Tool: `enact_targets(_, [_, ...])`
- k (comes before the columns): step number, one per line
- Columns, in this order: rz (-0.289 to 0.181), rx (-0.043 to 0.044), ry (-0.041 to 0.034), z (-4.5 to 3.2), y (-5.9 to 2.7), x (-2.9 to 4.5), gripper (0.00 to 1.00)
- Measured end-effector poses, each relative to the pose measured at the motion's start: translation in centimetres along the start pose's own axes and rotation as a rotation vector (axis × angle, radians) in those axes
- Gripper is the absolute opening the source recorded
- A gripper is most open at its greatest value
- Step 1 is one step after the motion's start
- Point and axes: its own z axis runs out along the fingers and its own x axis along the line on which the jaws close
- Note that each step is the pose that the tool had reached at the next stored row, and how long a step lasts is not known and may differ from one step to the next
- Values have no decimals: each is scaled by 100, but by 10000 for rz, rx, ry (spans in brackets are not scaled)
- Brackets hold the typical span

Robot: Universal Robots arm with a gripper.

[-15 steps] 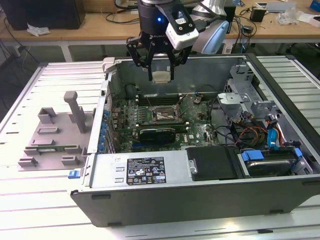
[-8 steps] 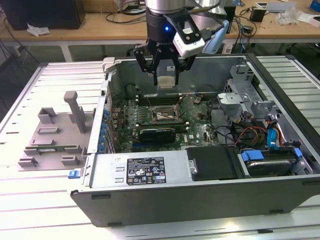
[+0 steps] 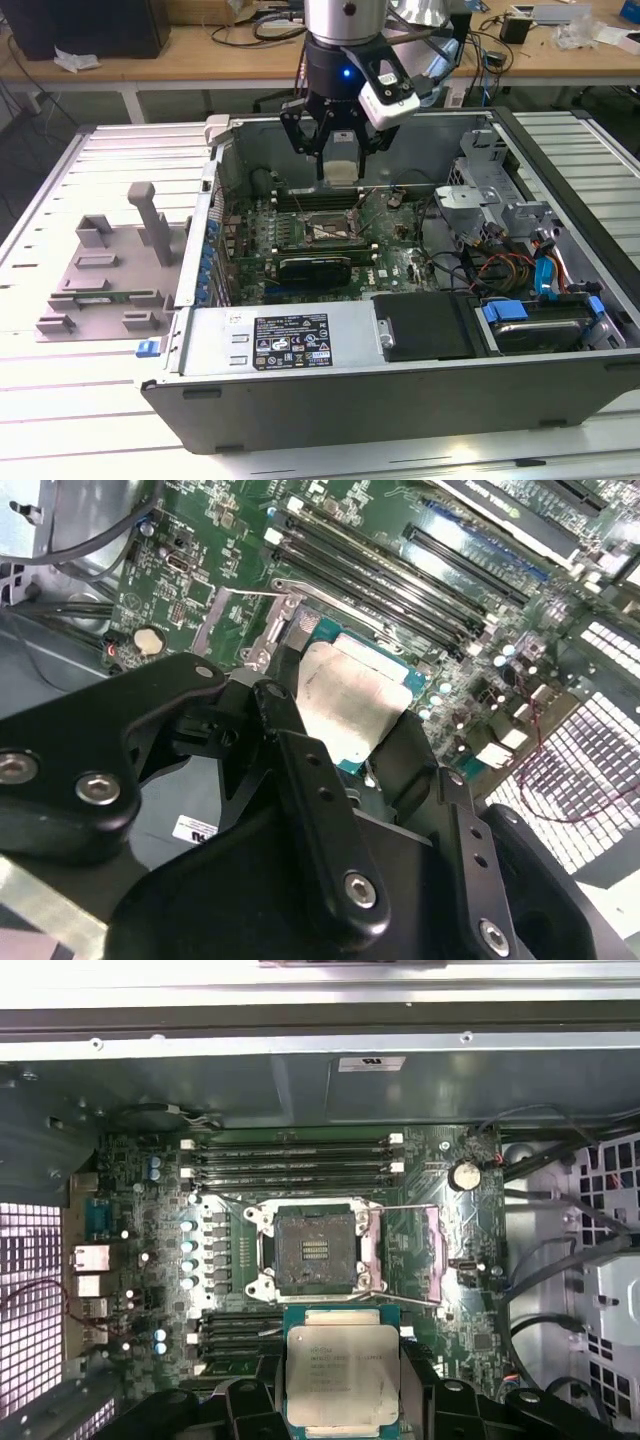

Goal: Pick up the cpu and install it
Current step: 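Pick up the cpu and move it towards the insertion slot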

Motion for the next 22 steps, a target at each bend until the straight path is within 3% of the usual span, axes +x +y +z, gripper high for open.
enact_targets(7, [-232, -36, 14, 227, 60, 38, 54])
enact_targets(13, [-383, -44, 24, 375, 133, 51, 54])
enact_targets(22, [-549, -48, 32, 530, 183, 57, 54])
